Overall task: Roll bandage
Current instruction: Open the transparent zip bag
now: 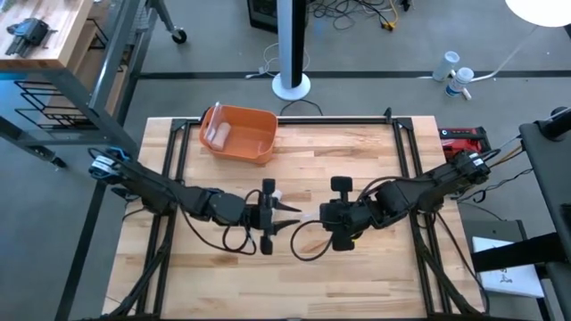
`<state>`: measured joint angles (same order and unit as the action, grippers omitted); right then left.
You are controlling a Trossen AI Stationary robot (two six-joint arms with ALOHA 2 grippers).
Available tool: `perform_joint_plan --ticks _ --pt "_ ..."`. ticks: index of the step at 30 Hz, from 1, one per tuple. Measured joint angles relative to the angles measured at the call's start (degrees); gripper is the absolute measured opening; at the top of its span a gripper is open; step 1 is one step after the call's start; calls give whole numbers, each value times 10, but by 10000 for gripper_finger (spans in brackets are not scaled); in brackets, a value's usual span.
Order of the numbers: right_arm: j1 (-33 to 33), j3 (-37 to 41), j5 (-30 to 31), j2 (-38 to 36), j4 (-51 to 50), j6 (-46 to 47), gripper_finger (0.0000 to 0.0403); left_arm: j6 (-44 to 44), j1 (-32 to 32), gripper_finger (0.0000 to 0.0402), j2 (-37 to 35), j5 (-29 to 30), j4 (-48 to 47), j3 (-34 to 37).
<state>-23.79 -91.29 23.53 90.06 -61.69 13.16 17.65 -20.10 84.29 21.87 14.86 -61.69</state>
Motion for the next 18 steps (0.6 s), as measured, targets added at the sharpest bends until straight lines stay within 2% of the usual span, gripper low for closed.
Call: perform_joint_plan --ticks 4,8,18 --pt "2 0 0 0 1 4 0 1 2 118 14 0 18 0" --pt "2 0 0 0 2 4 0 1 5 115 18 0 46 0" --pt "2 0 8 0 2 26 0 12 5 16 17 0 46 0"
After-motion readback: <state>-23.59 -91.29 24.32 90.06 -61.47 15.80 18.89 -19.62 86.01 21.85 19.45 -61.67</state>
